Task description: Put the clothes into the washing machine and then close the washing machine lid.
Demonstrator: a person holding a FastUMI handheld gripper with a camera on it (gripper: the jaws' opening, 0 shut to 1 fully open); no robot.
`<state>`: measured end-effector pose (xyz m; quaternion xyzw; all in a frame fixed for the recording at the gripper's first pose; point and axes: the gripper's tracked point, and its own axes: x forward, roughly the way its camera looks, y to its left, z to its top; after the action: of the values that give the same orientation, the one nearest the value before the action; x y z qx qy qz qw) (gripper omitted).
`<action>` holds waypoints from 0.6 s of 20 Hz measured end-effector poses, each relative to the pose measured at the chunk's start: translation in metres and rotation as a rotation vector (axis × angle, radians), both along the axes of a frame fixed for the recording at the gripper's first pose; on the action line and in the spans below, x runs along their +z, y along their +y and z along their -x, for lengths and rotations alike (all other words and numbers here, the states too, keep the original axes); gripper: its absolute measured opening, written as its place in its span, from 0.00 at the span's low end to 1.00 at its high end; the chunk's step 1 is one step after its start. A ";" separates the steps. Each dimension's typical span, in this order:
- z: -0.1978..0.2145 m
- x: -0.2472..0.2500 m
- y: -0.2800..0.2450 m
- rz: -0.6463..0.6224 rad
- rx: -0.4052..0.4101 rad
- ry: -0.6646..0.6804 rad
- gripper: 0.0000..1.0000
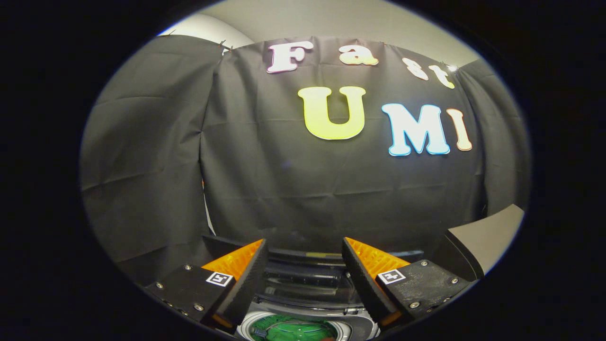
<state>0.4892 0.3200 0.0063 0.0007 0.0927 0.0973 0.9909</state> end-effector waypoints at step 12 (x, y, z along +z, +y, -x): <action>-0.079 -0.037 0.013 -0.095 -0.058 0.294 0.96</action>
<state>0.5684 0.3332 -0.0309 0.0645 0.2321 0.0720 0.9679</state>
